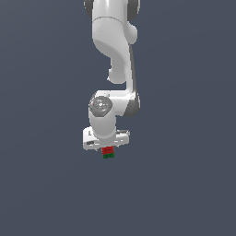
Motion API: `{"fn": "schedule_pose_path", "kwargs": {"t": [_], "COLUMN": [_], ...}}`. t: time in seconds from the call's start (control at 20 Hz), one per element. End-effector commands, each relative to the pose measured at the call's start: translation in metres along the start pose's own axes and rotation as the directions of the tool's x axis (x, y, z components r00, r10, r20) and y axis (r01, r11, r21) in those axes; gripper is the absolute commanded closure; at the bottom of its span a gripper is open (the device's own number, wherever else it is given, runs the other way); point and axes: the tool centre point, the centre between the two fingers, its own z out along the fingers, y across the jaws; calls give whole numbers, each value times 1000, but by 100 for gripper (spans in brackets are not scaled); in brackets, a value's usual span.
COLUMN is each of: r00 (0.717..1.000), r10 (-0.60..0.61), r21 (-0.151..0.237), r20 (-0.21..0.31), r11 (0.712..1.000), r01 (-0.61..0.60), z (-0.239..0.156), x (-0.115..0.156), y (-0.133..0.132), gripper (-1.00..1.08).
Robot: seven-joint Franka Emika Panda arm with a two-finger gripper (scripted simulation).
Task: Pick up the object and move it to a goal position.
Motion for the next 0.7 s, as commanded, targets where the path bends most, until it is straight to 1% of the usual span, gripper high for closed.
{"fn": "schedule_pose_path", "kwargs": {"t": [0.0, 0.2, 0.45, 0.5, 0.65], "r00": [1000, 1000, 1000, 1000, 1000], "r10": [-1, -2, -2, -2, -2], "r21": [0, 0, 0, 0, 0], "r20": [1, 1, 1, 1, 1], "r11": [1000, 1000, 1000, 1000, 1000], "r01": [1, 2, 2, 2, 2], "z": [14, 31, 35, 35, 35], "x": [-1, -1, 0, 0, 0], "y": [0, 0, 0, 0, 0], "gripper": [-92, -92, -92, 108, 108]}}
